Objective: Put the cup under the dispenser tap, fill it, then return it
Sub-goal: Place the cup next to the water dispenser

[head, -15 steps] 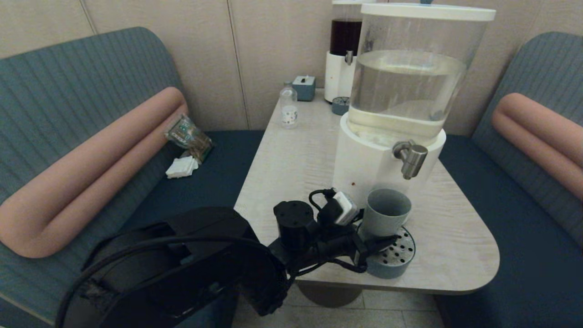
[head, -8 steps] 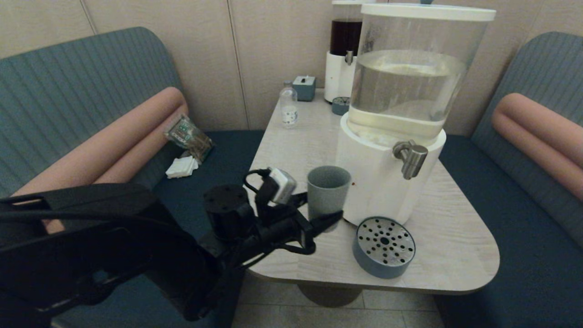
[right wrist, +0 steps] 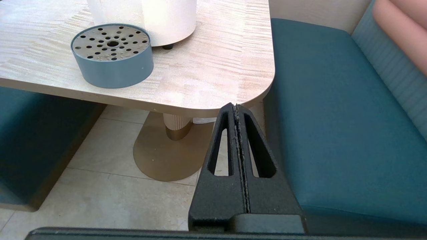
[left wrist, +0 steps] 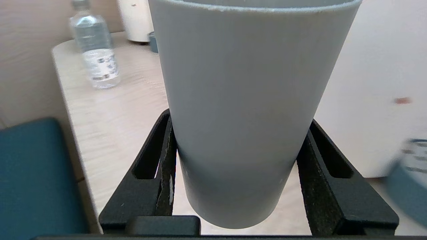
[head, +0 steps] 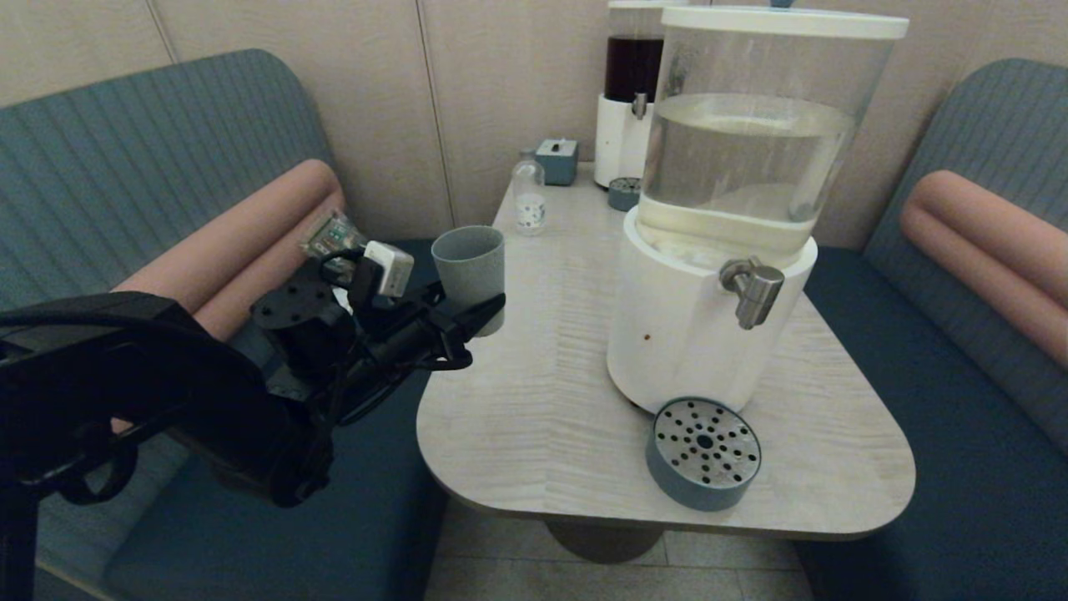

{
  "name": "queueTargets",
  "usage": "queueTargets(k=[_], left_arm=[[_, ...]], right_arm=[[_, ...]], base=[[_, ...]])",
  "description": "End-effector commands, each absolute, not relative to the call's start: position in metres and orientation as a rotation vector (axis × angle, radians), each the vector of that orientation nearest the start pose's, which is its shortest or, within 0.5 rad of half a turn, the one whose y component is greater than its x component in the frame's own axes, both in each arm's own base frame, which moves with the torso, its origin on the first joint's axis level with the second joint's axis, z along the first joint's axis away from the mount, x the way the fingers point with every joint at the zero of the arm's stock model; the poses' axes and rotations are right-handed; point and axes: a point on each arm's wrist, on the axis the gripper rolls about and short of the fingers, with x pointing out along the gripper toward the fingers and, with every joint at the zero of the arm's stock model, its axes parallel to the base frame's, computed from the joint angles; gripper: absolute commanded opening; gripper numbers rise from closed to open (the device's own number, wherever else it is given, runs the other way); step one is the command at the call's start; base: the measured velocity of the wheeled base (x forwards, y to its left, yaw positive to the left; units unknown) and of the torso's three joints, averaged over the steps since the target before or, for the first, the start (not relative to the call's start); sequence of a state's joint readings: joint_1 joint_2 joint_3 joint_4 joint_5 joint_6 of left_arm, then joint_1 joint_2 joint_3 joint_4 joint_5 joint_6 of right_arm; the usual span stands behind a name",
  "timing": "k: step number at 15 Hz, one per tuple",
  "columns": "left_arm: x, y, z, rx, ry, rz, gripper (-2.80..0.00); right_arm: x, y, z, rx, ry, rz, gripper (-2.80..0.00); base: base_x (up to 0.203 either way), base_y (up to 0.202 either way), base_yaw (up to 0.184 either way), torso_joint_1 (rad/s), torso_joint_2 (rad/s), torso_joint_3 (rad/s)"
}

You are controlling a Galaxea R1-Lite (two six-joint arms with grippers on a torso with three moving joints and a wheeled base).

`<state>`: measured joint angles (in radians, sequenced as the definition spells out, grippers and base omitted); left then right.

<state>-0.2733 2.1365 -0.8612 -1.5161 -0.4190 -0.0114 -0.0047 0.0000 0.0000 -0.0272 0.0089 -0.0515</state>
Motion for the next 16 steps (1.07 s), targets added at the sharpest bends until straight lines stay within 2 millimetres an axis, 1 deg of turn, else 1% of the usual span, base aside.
queueTargets(k=[1,7,11,13,16], left_arm=[[0.388,-0.107,0.107,0.006,-0.215,-0.668,-2.8],[0.422,-0.115,0.069,0.006,-0.201,-0.669,-2.8],[0.431,-0.122,0.044,0.004,-0.169,-0.684,-2.8],[0.434,-0.128,0.036,0.002,-0.163,-0.694,-2.8],[0.436,-0.132,0.032,0.002,-0.165,-0.702,-2.8]], right_arm=[[-0.022,0.0,0.075,-0.052,-0.012,0.004,-2.8],[-0.022,0.0,0.075,-0.052,-0.012,0.004,-2.8],[-0.022,0.0,0.075,-0.052,-0.012,0.004,-2.8],[-0.022,0.0,0.075,-0.052,-0.014,0.004,-2.8],[-0.022,0.0,0.075,-0.052,-0.013,0.004,-2.8]], base=[[0.0,0.0,0.0,0.0,0.0,0.0],[0.0,0.0,0.0,0.0,0.0,0.0],[0.0,0.0,0.0,0.0,0.0,0.0],[0.0,0.0,0.0,0.0,0.0,0.0],[0.0,0.0,0.0,0.0,0.0,0.0]])
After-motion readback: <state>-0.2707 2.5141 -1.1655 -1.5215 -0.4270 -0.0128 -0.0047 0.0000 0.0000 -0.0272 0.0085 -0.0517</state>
